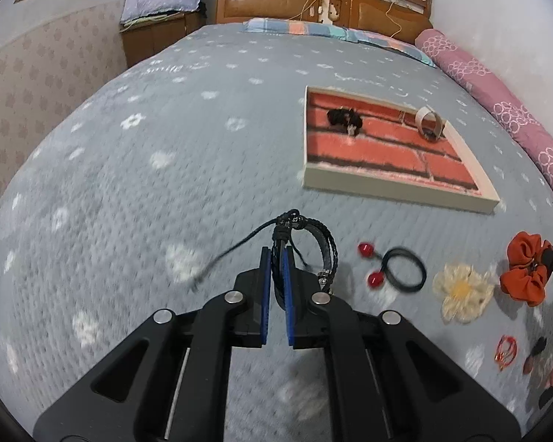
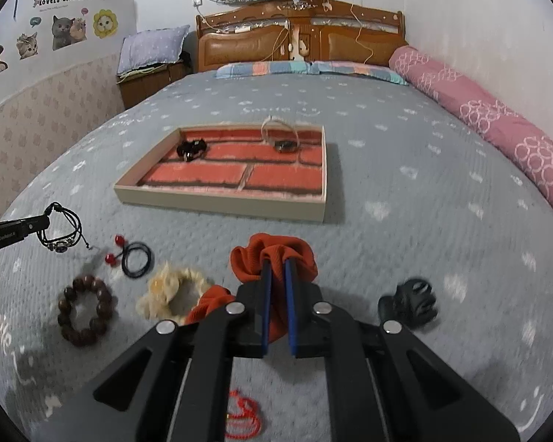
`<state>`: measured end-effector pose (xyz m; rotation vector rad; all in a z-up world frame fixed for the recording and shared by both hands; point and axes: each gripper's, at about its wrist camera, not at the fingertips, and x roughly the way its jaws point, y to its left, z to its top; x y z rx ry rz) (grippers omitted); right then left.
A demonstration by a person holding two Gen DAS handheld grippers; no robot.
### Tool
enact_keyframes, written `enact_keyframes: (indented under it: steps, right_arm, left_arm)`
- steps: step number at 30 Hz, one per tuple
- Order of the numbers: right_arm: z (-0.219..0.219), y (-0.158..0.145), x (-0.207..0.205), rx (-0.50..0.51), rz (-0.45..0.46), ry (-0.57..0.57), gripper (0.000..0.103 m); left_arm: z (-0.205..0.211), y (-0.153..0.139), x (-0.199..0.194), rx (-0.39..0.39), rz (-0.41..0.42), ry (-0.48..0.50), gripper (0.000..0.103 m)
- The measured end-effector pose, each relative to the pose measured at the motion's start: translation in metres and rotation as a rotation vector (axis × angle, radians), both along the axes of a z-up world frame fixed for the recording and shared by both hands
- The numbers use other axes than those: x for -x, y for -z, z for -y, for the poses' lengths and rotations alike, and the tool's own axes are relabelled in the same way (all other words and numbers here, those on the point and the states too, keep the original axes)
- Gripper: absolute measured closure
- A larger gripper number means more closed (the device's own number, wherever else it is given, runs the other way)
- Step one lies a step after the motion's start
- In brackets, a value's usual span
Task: Organize jewelry
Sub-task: 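Grasp the black leather bracelet with the left gripper while the right gripper grasps the orange scrunchie, then lower both items into the tray and open both grippers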
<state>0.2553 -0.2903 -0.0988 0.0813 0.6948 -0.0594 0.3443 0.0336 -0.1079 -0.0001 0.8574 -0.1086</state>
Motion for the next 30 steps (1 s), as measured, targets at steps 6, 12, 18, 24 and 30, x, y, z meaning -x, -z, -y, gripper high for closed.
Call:
enact_keyframes:
  steps: [6, 12, 18, 24, 30]
  right_arm:
    - [0.006, -0.018, -0.022, 0.01, 0.024, 0.018, 0.096]
    - [0.012, -0.035, -0.052, 0.015, 0.048, 0.038, 0.096]
    - [0.02, -0.043, -0.091, 0.017, 0.058, 0.058, 0.096]
    - [0.027, -0.032, -0.135, 0.004, 0.044, 0.083, 0.096]
    - [0.031, -0.017, -0.182, -0.009, 0.03, 0.104, 0.096]
  left_arm:
    - [0.019, -0.018, -0.022, 0.007, 0.021, 0.023, 0.098]
    - [0.038, -0.03, -0.048, 0.008, 0.033, 0.037, 0.098]
    - [0.062, -0.036, -0.08, -0.007, 0.05, 0.051, 0.098]
    - [0.085, -0.027, -0.117, -0.026, 0.05, 0.059, 0.098]
    - [0.102, -0.011, -0.16, -0.03, 0.03, 0.055, 0.098]
